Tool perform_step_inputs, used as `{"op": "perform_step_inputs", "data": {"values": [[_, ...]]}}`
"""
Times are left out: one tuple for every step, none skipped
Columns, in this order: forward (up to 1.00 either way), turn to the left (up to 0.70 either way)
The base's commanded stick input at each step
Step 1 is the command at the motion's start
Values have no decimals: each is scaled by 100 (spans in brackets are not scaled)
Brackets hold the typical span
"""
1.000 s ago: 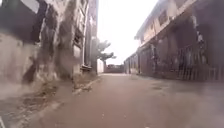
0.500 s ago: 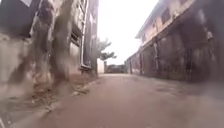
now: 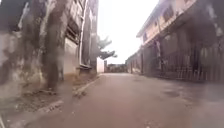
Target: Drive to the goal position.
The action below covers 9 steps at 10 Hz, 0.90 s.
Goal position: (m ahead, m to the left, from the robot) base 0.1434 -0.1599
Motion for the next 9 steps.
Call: {"op": "perform_step_inputs", "data": {"values": [[85, 0], [85, 0], [85, 0], [85, 0], [85, 0], [85, 0], [85, 0], [85, 0], [85, 0]]}}
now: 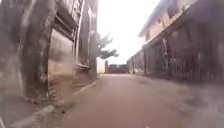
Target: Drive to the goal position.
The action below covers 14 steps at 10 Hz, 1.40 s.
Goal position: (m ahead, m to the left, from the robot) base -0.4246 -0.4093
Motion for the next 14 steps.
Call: {"op": "perform_step_inputs", "data": {"values": [[85, 0], [85, 0], [85, 0], [85, 0], [85, 0], [85, 0], [85, 0], [85, 0], [85, 0], [85, 0], [85, 0], [85, 1], [85, 26], [85, 6]]}}
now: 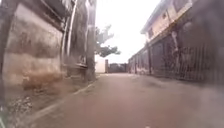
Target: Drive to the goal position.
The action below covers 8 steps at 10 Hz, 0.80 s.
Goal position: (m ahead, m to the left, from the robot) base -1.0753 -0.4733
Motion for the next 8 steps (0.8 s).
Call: {"op": "perform_step_inputs", "data": {"values": [[85, 0], [85, 0], [85, 12], [85, 0], [85, 0], [85, 0], [85, 0], [85, 0]]}}
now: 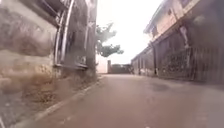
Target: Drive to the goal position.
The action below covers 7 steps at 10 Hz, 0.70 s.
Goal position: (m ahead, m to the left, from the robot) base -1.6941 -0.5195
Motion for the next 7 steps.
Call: {"op": "perform_step_inputs", "data": {"values": [[85, 0], [85, 0], [85, 0], [85, 0], [85, 0], [85, 0], [85, 4]]}}
